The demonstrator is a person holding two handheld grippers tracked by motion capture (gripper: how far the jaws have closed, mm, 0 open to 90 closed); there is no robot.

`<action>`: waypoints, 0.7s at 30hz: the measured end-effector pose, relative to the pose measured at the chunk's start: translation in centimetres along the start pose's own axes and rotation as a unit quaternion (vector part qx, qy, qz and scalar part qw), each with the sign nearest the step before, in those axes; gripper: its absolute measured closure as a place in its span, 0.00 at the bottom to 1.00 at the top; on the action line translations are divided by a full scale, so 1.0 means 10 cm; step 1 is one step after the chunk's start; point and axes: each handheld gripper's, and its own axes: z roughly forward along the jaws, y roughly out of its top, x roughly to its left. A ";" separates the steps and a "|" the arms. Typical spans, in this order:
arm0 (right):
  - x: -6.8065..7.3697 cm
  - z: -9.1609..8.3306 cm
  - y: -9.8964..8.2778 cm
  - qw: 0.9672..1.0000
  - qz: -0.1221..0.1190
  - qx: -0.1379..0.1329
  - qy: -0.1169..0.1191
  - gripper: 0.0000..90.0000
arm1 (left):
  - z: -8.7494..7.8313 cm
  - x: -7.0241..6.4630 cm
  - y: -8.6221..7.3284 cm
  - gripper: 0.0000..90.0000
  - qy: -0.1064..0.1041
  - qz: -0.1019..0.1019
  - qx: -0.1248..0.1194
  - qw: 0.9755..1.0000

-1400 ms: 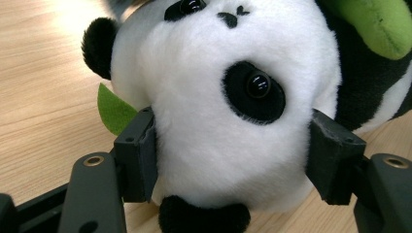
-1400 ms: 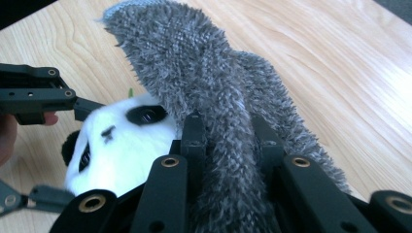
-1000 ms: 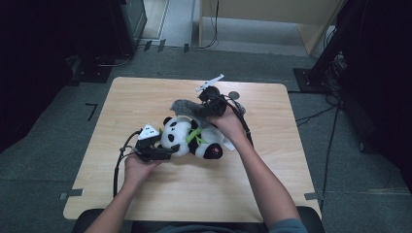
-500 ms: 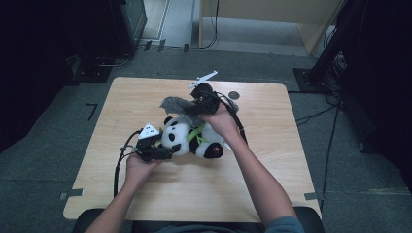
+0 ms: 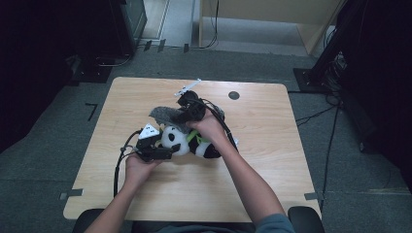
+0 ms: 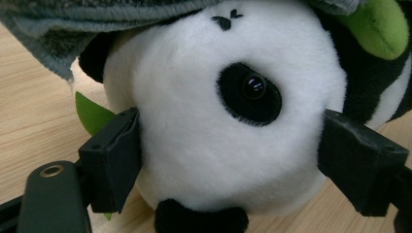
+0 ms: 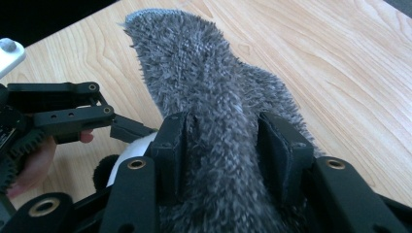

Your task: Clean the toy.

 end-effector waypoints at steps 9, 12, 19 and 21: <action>-0.03 -0.05 -0.08 1.000 0.016 0.009 0.008 0.79 | -0.01 -0.01 0.00 0.29 0.007 0.005 0.007 1.000; -0.04 -0.10 -0.10 1.000 0.012 0.010 -0.005 0.79 | -0.02 0.00 0.00 0.30 0.006 0.003 0.007 1.000; -0.21 -0.36 -0.25 0.999 0.019 0.013 -0.027 0.81 | -0.01 0.00 0.00 0.31 0.007 -0.004 0.005 1.000; -0.24 -0.43 -0.27 0.999 0.014 0.007 -0.037 0.81 | -0.01 0.00 0.00 0.31 0.006 -0.006 0.005 1.000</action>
